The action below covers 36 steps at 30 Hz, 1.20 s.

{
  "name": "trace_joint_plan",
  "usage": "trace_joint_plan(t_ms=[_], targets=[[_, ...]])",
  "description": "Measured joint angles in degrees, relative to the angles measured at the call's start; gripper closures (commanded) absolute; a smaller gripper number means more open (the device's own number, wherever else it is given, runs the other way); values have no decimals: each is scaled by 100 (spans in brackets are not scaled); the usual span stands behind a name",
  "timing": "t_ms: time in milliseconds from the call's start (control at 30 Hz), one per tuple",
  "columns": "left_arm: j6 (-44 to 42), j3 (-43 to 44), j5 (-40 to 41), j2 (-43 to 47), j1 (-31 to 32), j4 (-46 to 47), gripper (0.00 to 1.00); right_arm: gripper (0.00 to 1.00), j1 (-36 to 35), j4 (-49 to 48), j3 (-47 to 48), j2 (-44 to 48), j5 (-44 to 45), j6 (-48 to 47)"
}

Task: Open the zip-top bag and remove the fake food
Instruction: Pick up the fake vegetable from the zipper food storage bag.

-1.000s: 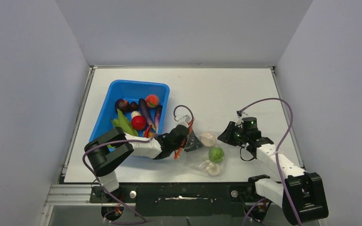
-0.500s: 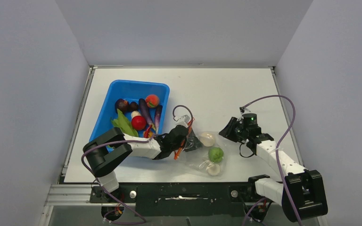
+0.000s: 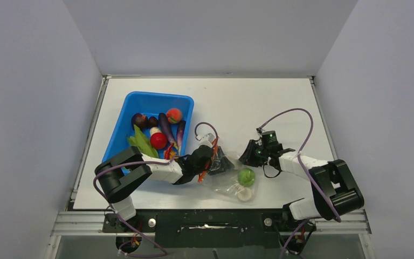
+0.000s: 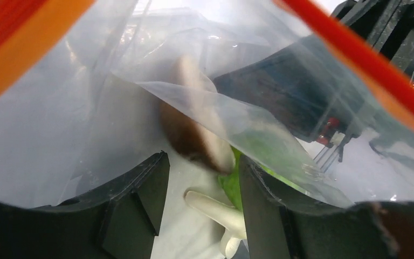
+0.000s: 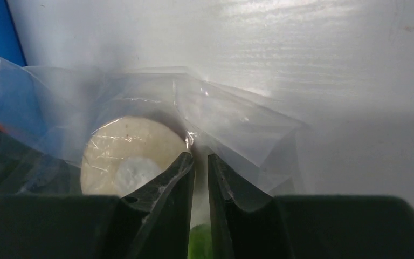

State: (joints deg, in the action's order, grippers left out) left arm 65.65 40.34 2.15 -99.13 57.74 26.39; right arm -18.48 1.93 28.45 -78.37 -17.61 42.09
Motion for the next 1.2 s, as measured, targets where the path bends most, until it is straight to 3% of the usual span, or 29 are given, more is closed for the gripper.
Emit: trace_joint_plan(t_ms=[133,533,833,933,1033,1133,1200], targets=[[20,0,44,-35,-9,101,52,82,-39,-107,39,-186,-103,37],[212,-212,83,-144,-9,496,71,82,-42,-186,15,-39,-221,63],[-127,-225,101,-59,-7,376,98,76,-48,-83,17,59,-127,63],[-326,-225,131,90,-2,125,100,70,-164,358,57,321,291,-9],[-531,-225,208,306,-2,-225,100,53,-269,815,107,850,658,-149],[-756,-170,341,485,9,-616,100,40,-299,1086,105,1825,855,-337],[-861,-81,433,538,26,-890,100,39,-297,1075,98,2570,831,-479]])
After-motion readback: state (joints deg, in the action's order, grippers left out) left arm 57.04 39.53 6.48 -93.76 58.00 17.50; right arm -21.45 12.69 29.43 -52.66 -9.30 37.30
